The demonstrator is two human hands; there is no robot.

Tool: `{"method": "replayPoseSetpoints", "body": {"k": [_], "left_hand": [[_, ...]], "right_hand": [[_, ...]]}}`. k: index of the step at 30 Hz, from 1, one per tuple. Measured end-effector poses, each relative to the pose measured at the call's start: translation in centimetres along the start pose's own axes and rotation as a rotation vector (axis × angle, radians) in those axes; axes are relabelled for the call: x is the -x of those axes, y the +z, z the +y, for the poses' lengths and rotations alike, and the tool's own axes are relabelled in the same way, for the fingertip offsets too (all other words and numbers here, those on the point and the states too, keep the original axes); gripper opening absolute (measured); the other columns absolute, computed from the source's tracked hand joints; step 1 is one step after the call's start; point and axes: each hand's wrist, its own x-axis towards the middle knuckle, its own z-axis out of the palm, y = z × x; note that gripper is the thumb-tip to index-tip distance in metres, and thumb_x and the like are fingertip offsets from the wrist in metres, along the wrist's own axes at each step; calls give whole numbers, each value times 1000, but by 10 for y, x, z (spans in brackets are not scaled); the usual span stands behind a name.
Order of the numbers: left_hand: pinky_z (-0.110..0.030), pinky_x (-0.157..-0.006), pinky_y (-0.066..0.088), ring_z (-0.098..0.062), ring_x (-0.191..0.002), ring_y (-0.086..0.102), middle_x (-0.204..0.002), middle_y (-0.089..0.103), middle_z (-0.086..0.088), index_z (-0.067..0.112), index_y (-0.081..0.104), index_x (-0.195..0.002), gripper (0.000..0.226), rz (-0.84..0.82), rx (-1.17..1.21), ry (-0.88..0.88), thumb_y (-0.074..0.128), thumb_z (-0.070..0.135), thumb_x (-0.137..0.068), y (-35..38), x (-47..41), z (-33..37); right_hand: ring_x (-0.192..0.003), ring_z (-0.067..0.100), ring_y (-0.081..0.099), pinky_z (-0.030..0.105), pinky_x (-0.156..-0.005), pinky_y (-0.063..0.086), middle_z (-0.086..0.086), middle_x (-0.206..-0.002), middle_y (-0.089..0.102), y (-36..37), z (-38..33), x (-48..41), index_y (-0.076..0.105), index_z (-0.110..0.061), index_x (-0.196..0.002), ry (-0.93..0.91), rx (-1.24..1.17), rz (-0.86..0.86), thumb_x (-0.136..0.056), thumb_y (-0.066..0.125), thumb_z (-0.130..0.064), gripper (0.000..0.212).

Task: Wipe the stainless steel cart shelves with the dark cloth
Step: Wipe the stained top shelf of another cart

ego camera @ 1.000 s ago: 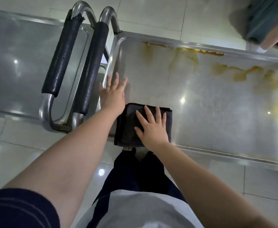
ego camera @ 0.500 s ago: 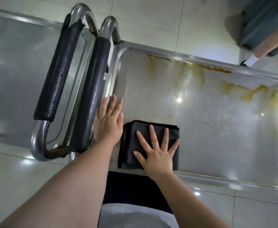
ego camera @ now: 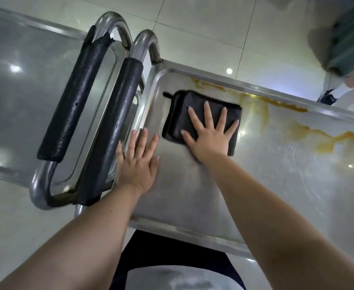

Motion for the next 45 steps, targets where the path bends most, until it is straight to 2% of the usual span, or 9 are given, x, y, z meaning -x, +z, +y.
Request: {"method": "replayPoseSetpoints", "body": {"k": [3, 5, 9, 14, 20, 24, 28, 36, 45], "left_hand": [[-50, -107, -33, -21, -146, -30, -162, -24, 3, 34, -17, -153, 57, -14, -8, -9, 4, 44, -101, -2, -1, 3], [-51, -109, -31, -22, -141, -39, -158, -32, 1, 31, -27, -149, 56, -26, 16, -2, -3, 44, -100, -3, -1, 4], [-43, -116, -24, -22, -148, -24, -161, -21, -8, 18, -12, -155, 64, -11, -1, 81, -4, 40, -96, -6, -1, 3], [-35, -120, -17, -17, -147, -25, -163, -16, -5, 16, -8, -154, 61, -28, 183, 160, 3, 39, -99, -10, -23, 15], [-37, -122, -10, -21, -151, -13, -164, -12, -6, 14, -5, -156, 64, -1, 129, 186, 0, 41, -99, -2, -27, 14], [-41, -122, 7, -25, -151, 14, -164, 14, -9, 10, 19, -156, 61, 74, 164, 205, 24, 34, -100, 6, -27, 6], [-44, -122, 14, -25, -151, 16, -163, 19, -11, 9, 24, -154, 61, 90, 193, 199, 27, 35, -100, 7, -27, 2], [-42, -122, 8, -27, -150, 11, -163, 17, -14, 11, 18, -156, 62, 44, 113, 205, 19, 39, -100, 5, -48, 1], [-39, -123, 3, -22, -152, 9, -164, 15, -9, 11, 20, -157, 64, 73, 200, 177, 26, 39, -99, -1, -48, 7]], "right_hand": [[-146, 42, -22, 74, -108, -8, -9, -164, -17, 32, 5, 75, -14, -55, -148, -54, -7, 6, -88, 19, -79, 73], [-148, 46, -9, 77, -108, 0, -4, -166, -1, 54, 8, 130, 0, -51, -153, -85, -9, 23, -88, 26, -77, 74], [-146, 51, 4, 76, -106, 8, 3, -165, 13, 74, 14, 173, 12, -44, -155, -122, 56, 4, -90, 27, -74, 74], [-146, 52, -6, 72, -110, -3, 3, -166, 7, 62, 13, 159, 7, -45, -155, -70, 69, 19, -90, 24, -76, 74], [-146, 52, 2, 77, -108, 6, 3, -165, 12, 61, 18, 145, 11, -48, -154, -88, 60, 7, -86, 28, -80, 77], [-147, 49, -8, 75, -109, -3, -2, -166, 2, 33, 14, 71, 1, -55, -151, 7, 28, 55, -84, 24, -81, 75], [-144, 47, -21, 73, -107, -10, -6, -164, -16, -4, -6, -26, -9, -57, -148, 10, 20, 56, -84, 17, -82, 73], [-145, 46, -22, 74, -106, -12, -9, -164, -15, -25, -37, -88, -7, -55, -150, 17, -14, 48, -86, 15, -82, 73], [-148, 36, -19, 68, -113, -10, -17, -163, -13, -29, 87, -52, -6, -60, -148, 218, -35, -2, -83, 20, -84, 73]]}}
